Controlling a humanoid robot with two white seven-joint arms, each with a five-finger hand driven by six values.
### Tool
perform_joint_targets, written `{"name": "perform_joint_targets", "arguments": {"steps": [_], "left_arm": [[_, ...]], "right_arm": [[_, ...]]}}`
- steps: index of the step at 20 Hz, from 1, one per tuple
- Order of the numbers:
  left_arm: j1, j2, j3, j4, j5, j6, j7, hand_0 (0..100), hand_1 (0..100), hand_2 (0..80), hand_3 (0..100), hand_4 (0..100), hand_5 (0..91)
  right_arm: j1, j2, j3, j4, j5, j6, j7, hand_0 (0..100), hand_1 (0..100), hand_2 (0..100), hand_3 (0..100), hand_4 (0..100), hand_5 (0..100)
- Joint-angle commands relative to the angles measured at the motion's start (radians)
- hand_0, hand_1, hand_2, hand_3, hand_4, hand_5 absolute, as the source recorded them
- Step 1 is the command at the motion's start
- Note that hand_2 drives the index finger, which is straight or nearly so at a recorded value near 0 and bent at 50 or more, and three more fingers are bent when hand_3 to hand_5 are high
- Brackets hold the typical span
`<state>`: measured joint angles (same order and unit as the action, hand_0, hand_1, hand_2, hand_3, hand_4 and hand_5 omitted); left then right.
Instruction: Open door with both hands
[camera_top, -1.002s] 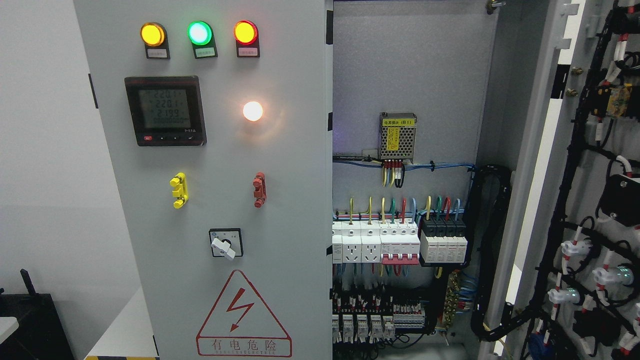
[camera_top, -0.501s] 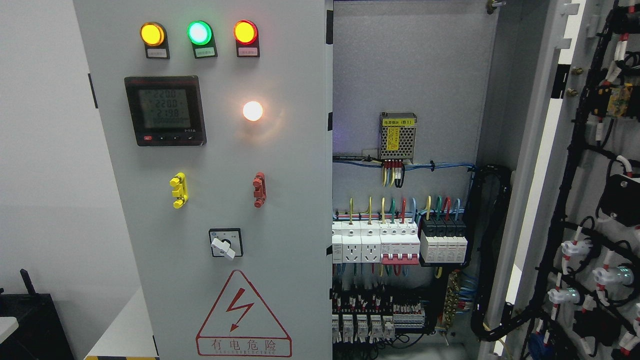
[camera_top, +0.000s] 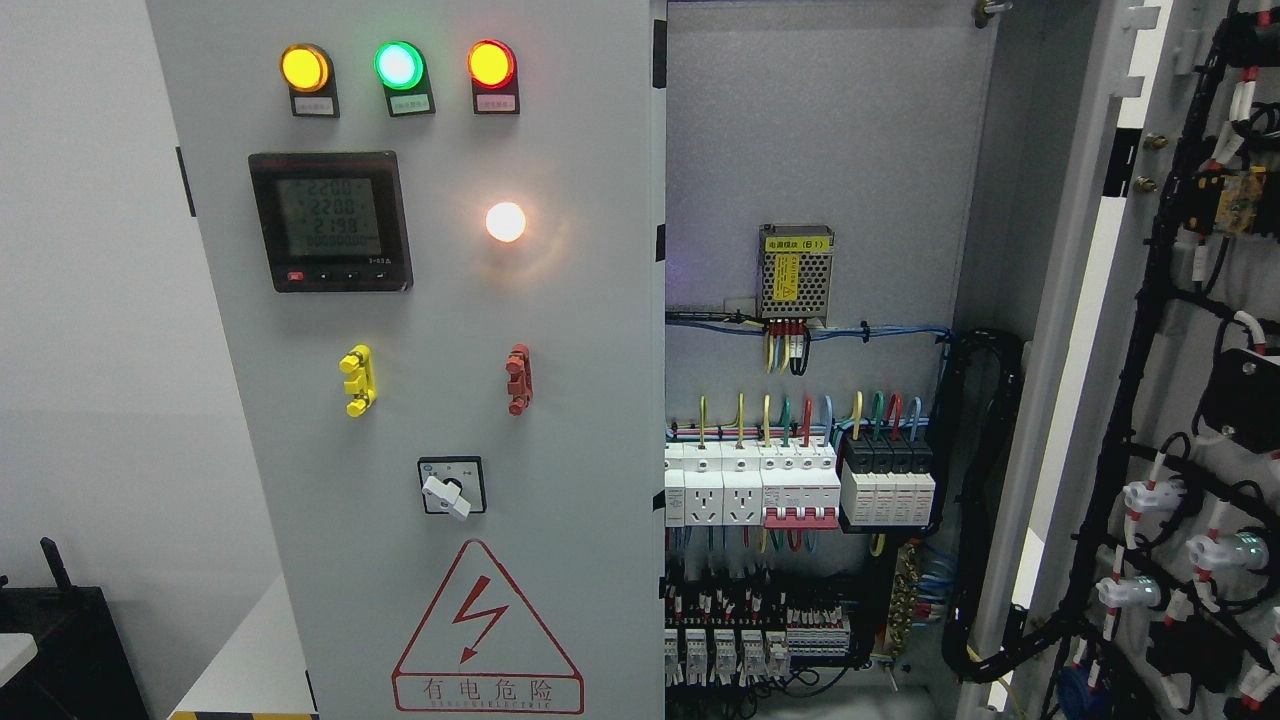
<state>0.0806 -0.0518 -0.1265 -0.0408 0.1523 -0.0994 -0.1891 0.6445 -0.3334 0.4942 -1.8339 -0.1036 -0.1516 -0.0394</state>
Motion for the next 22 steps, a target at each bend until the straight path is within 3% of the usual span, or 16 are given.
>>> {"name": "perform_joint_targets", "arguments": {"steps": [1,7,11,16,22], "left_arm": [[-0.001,-0.002,0.007,-0.005,0.001,0.001,-0.003,0,0,0.0,0,3,0.0],[-0.001,-0.008,0.008,-0.007,0.001,0.001,-0.004,0,0,0.0,0,3,0.0],[-0.001,-0.01,0.007,-0.008,0.001,0.001,-0.004,0,0,0.0,0,3,0.0],[-0.001,-0.011,0.008,-0.008,0.001,0.001,-0.004,0,0,0.0,0,3,0.0],[-0.001,-0.011,0.008,-0.008,0.003,0.0,-0.004,0,0,0.0,0,3,0.0]], "right_arm": [[-0.072,-0.015,0.057,-0.116,-0.001,-0.011,-0.002,11,0,0,0,0,0],[-0.183,0.051,0.029,-0.117,-0.002,-0.006,-0.002,11,0,0,0,0,0],[-0.256,0.115,-0.055,-0.114,-0.004,0.0,-0.004,11,0,0,0,0,0],[-0.347,0.151,-0.124,-0.11,-0.005,0.0,-0.002,11,0,0,0,0,0],[-0.431,0.183,-0.14,-0.102,-0.005,0.007,-0.004,11,0,0,0,0,0]]}}
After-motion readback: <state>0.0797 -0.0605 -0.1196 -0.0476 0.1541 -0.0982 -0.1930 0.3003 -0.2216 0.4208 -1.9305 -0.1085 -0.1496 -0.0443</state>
